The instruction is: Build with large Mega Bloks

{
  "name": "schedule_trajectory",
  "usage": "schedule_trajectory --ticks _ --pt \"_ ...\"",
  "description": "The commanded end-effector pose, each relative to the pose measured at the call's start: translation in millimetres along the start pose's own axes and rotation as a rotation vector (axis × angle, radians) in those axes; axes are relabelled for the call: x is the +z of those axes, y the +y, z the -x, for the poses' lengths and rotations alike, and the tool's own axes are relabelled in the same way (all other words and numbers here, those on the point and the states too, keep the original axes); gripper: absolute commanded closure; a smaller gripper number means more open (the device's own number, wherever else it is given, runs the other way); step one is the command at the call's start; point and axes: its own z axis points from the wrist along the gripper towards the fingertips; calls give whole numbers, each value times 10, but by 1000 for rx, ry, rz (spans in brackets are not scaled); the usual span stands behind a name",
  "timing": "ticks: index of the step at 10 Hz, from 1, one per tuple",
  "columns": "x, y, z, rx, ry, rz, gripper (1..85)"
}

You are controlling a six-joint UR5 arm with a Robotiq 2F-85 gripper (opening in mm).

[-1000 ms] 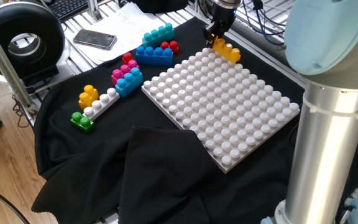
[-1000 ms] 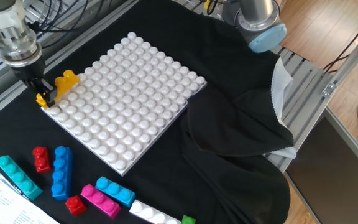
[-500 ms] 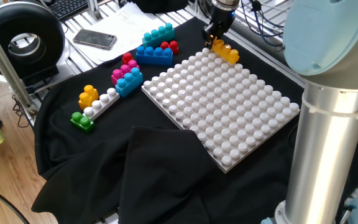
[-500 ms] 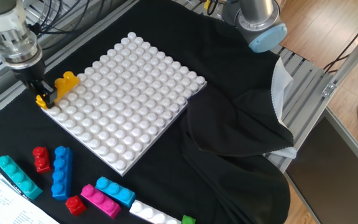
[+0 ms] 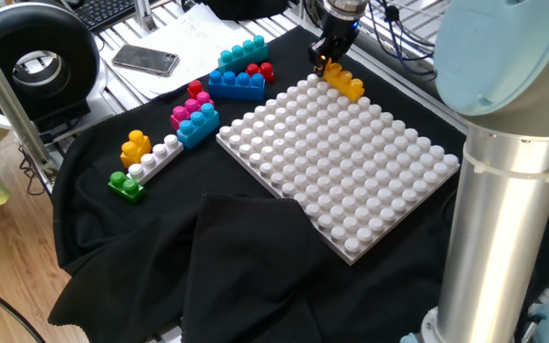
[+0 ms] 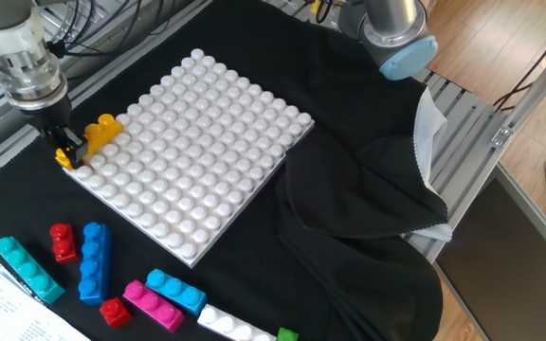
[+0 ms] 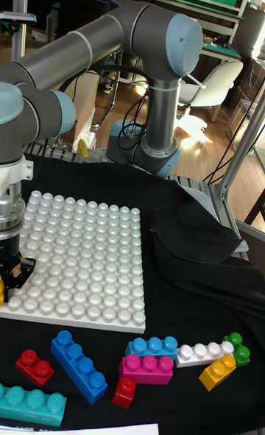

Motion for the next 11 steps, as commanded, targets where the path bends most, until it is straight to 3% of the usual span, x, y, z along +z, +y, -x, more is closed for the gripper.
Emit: schedule_trajectory --ticks 1,2,3,6,8,10,11 --pt "5 6 64 -6 -26 4 520" --pt "6 27 63 -8 -26 10 493" --pt "3 59 80 -18 -34 22 397" --pt "-5 117 112 -54 -48 48 233" --pt "-17 130 134 -70 -57 53 210" --pt "-116 196 209 -91 -83 90 200" --pt "-179 183 205 -96 -71 85 203"
